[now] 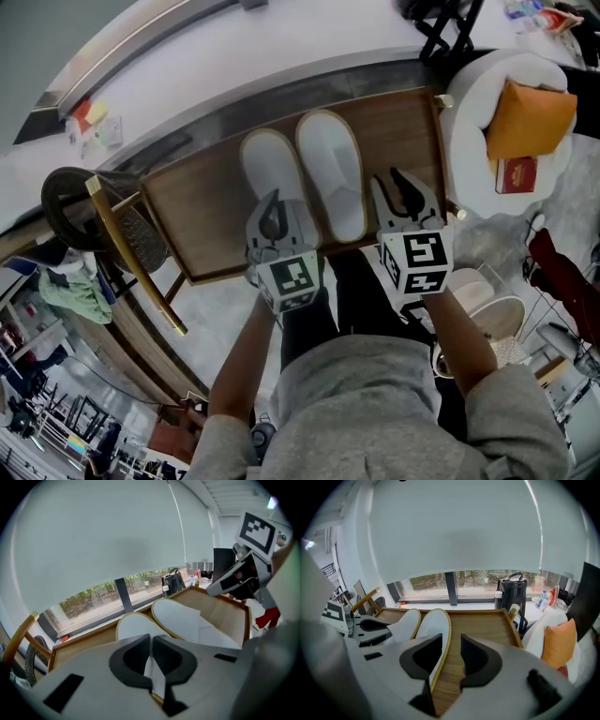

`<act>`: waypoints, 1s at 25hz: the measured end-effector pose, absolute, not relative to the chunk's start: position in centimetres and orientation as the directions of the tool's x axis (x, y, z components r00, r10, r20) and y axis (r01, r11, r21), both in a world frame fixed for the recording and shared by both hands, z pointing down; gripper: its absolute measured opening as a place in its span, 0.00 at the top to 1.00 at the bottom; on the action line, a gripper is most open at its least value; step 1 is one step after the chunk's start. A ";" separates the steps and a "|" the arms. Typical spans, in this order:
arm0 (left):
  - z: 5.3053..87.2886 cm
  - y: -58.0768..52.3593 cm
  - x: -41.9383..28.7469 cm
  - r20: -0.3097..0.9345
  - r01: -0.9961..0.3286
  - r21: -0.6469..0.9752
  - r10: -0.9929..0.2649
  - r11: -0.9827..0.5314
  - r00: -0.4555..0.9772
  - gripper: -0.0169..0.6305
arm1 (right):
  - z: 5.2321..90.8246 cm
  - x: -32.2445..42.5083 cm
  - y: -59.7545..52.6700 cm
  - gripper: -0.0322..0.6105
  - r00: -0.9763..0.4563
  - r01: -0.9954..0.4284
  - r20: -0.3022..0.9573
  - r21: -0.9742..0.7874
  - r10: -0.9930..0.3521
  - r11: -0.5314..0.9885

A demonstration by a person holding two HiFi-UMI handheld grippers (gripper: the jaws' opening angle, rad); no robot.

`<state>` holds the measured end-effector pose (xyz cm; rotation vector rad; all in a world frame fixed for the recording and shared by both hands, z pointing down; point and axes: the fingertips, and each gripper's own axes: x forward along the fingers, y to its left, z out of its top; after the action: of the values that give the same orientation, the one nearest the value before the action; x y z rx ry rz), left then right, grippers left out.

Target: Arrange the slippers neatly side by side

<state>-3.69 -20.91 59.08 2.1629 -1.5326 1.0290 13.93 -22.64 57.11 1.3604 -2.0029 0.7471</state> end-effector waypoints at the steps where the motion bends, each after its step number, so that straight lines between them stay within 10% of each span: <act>1: 59.1 -20.9 -3.6 0.696 -0.909 -0.154 -0.696 -0.388 0.180 0.94 | 57.1 13.9 -22.6 0.74 -0.297 -0.941 0.740 -0.118 -0.604 0.317; 6: 59.1 -20.8 -3.3 0.709 -0.914 -0.118 -0.677 -0.388 0.197 0.93 | 57.1 14.1 -22.5 0.74 -0.297 -0.941 0.743 -0.121 -0.600 0.317; 12: 59.2 -20.2 -4.3 0.725 -0.939 -0.014 -0.650 -0.343 0.226 0.69 | 56.7 13.6 -22.5 0.74 -0.303 -0.938 0.736 -0.120 -0.605 0.324; 25: 51.3 -19.0 -8.7 0.626 -0.975 -0.011 -0.761 -0.224 0.168 0.71 | 49.0 14.0 -22.1 0.90 -0.323 -0.924 0.662 -0.066 -0.676 0.376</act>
<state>-8.74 -18.99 51.34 2.0567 -1.6441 0.7341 14.01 -22.14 48.99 1.3740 -2.0997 0.6002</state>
